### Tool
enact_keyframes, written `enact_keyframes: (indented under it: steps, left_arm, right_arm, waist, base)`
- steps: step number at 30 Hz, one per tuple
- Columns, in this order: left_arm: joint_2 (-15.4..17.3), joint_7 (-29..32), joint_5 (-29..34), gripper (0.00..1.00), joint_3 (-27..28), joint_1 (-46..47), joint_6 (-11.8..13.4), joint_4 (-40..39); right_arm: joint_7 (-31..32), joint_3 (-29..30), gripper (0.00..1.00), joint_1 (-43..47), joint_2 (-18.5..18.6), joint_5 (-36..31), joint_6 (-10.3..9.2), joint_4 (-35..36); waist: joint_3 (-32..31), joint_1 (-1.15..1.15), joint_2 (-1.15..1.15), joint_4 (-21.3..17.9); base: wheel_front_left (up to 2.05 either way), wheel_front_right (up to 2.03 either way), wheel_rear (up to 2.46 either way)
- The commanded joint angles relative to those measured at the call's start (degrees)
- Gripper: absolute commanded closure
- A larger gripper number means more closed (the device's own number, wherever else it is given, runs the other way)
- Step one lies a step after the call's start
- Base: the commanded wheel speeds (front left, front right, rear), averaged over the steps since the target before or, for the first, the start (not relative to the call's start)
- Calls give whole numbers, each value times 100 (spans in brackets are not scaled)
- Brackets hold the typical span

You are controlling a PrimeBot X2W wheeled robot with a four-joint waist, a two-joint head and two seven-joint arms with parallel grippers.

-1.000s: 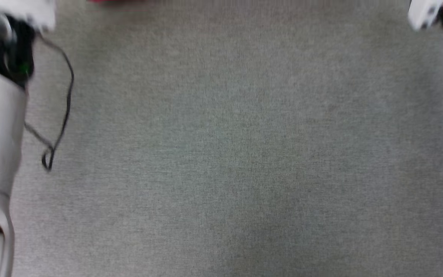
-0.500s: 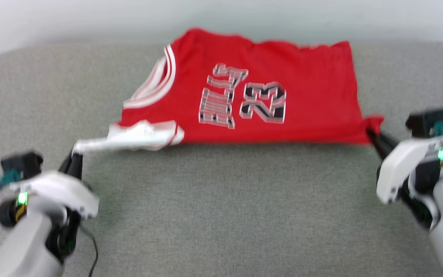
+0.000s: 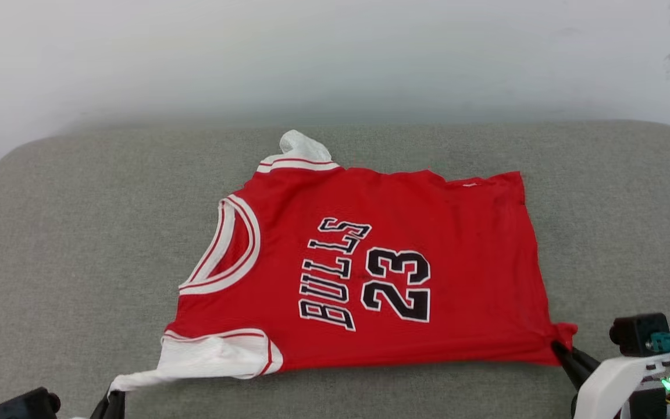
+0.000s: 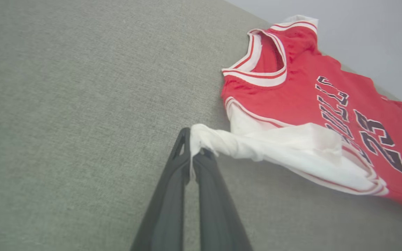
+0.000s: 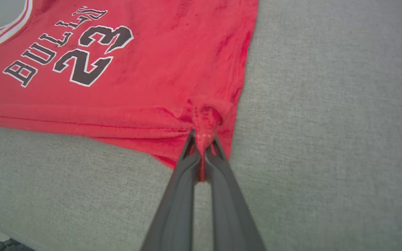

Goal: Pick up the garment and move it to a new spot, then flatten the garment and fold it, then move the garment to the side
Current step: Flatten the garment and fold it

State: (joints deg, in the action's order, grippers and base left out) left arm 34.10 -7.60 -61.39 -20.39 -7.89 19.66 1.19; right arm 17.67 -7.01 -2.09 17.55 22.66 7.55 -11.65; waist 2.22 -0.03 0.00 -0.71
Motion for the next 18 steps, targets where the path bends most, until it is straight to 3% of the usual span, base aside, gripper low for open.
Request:
enact_keyframes:
  steps: [1,4,7,11,18]
  left_arm:
    - [123,65,-31,100,62,-243,199,-333]
    - [268,127,49,100,93,-352,401,-887]
    - [342,214,162,100,47,-84,423,-1142]
    - [246,299,333,100,-120,543,262,-1049]
    - [-45,188,492,100,-258,1731,-238,-301]
  right_arm:
    - [120,166,100,255,-32,-60,-12,253]
    - [333,336,100,435,-149,-124,-12,618]
    - [503,444,100,326,-271,-183,-12,790]
    - [597,415,100,-89,-372,-227,-11,806]
    - [569,247,100,-873,-377,-281,-11,328]
  waist:
    - [9,3,0,10]
    - [86,3,0,10]
    - [215,3,0,10]
    - [438,3,0,-18]
    - [882,3,0,-53]
  base:
    - [0,0,0]
    - [0,0,0]
    - [0,0,0]
    - [0,0,0]
    - [0,0,0]
